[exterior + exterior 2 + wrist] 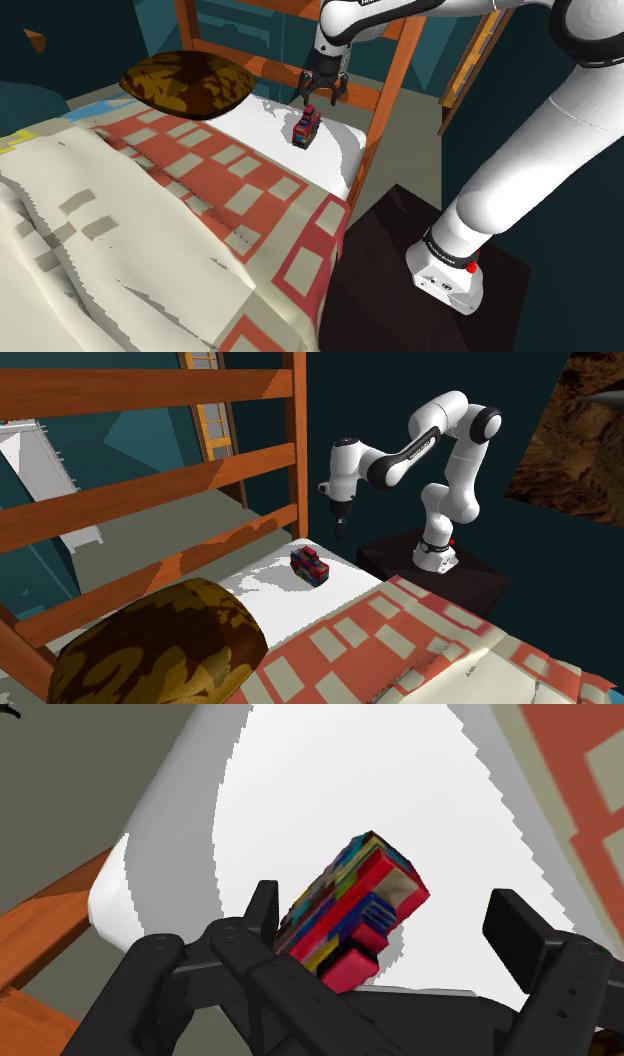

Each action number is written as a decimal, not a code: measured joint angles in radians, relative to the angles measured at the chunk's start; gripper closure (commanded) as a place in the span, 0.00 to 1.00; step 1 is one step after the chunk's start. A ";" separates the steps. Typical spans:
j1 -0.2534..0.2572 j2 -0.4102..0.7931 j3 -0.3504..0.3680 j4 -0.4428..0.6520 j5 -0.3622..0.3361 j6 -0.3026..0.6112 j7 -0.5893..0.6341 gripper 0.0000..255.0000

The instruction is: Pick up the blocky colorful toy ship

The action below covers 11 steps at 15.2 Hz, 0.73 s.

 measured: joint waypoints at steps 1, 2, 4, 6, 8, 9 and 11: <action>-0.004 0.038 -0.002 0.030 -0.003 0.006 0.022 0.00; -0.006 0.081 -0.003 0.064 -0.005 0.015 0.044 0.00; -0.015 0.160 -0.012 0.125 -0.009 0.030 0.080 0.00; -0.015 0.216 -0.015 0.167 -0.012 0.042 0.117 0.00; -0.017 0.243 -0.018 0.179 -0.012 0.056 0.124 0.00; -0.016 0.250 -0.018 0.174 -0.013 0.068 0.127 0.00; -0.015 0.263 -0.017 0.165 -0.013 0.091 0.130 0.00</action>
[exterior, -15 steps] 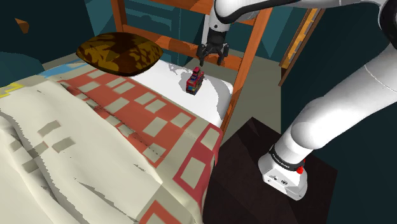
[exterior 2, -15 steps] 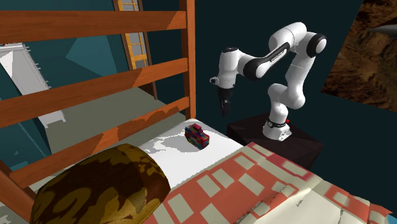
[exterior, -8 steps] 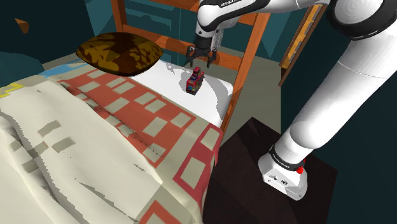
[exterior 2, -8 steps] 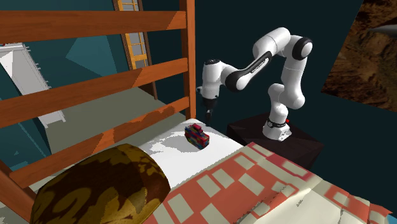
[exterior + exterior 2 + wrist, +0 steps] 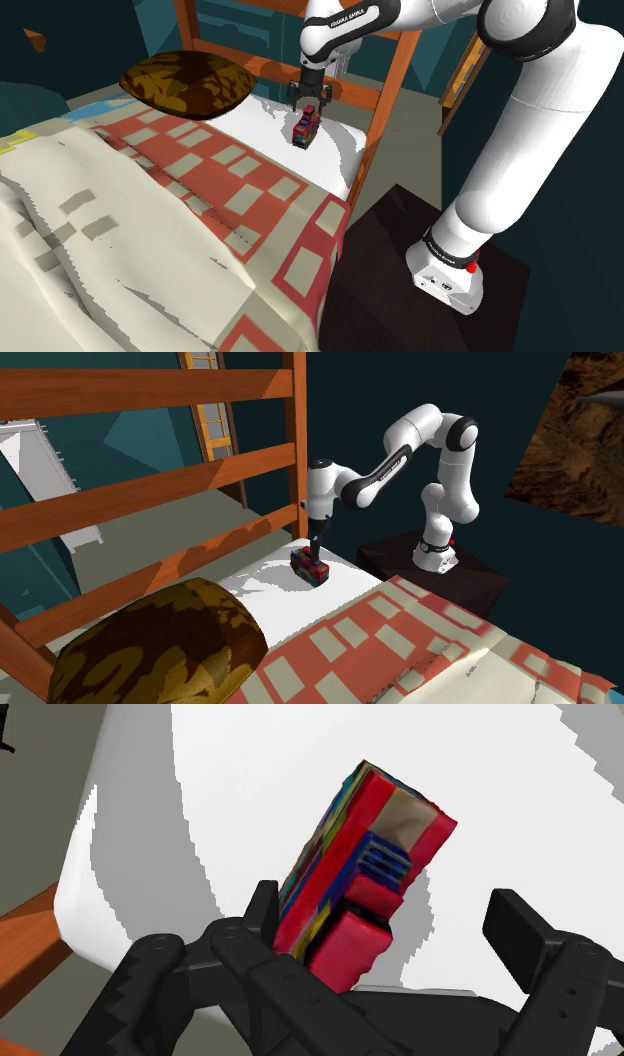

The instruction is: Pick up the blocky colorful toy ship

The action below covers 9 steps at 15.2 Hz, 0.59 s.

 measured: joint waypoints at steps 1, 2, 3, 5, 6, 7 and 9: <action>0.000 0.009 0.000 -0.004 0.000 0.013 -0.001 0.00; -0.001 0.019 -0.001 -0.011 0.000 0.030 -0.002 0.00; -0.001 0.021 -0.001 -0.017 0.000 0.038 -0.002 0.00; -0.002 0.023 -0.001 -0.021 0.000 0.043 -0.002 1.00; -0.002 0.023 -0.001 -0.021 0.000 0.044 -0.002 1.00; -0.001 0.023 -0.001 -0.021 0.000 0.044 -0.002 1.00; -0.001 0.022 -0.001 -0.021 0.000 0.044 -0.002 1.00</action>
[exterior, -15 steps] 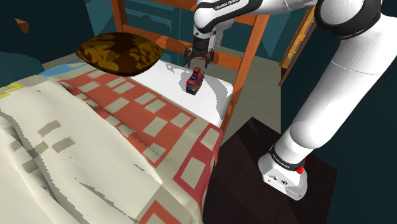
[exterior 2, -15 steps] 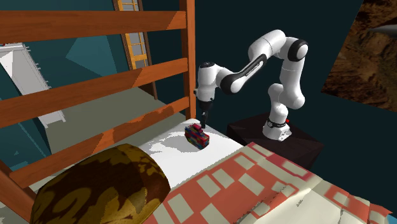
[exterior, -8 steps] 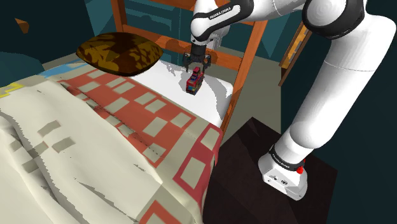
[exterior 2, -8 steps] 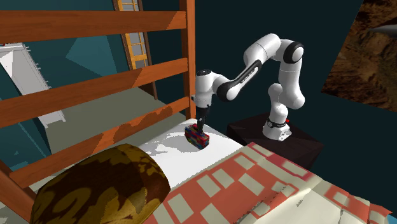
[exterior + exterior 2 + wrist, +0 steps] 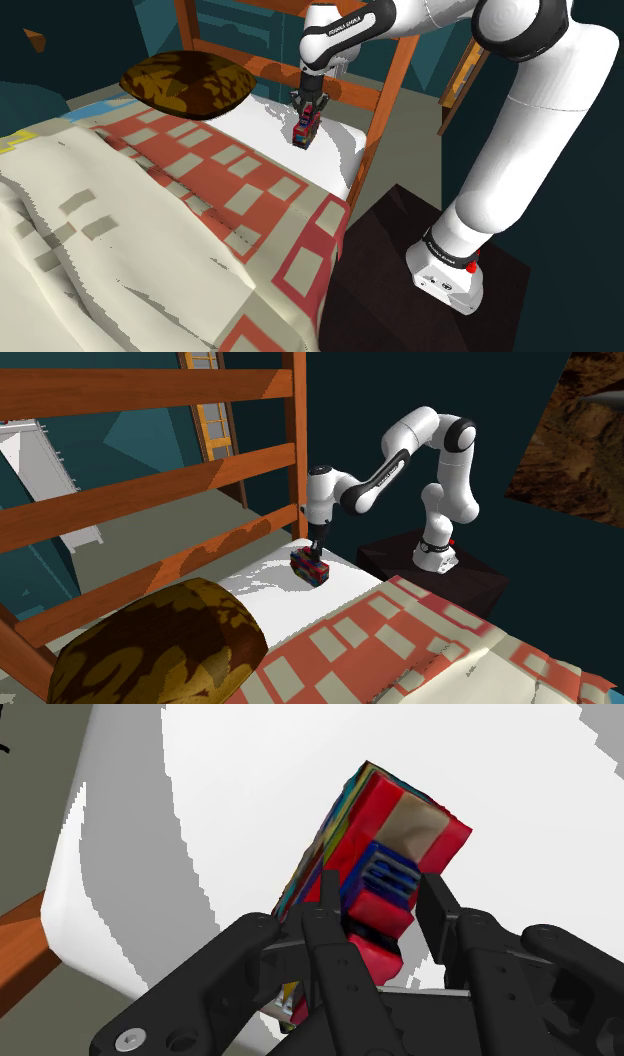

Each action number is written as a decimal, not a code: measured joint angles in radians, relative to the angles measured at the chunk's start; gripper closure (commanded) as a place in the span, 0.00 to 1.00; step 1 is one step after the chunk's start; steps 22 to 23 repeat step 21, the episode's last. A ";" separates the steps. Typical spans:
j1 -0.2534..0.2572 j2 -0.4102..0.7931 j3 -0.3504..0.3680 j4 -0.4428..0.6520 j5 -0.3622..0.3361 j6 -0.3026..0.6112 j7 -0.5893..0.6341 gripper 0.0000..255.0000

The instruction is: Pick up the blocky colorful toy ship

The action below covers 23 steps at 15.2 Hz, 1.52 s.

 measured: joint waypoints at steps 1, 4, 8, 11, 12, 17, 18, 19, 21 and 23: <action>0.000 0.000 0.000 0.000 0.000 0.000 0.000 1.00; 0.000 0.000 0.000 -0.001 0.000 0.001 0.000 1.00; 0.000 -0.012 0.000 0.009 0.000 -0.022 0.000 1.00; 0.000 -0.026 0.000 0.033 0.000 -0.061 0.001 1.00; 0.001 -0.029 0.001 0.042 0.000 -0.073 0.002 1.00; 0.000 -0.056 0.001 0.077 0.001 -0.134 0.001 1.00; 0.000 -0.059 0.000 0.089 0.001 -0.150 0.000 1.00; 0.000 -0.063 0.000 0.097 0.001 -0.162 0.000 1.00; -0.001 -0.067 0.000 0.112 0.001 -0.180 -0.001 1.00; -0.001 -0.067 0.000 0.112 0.001 -0.180 -0.001 1.00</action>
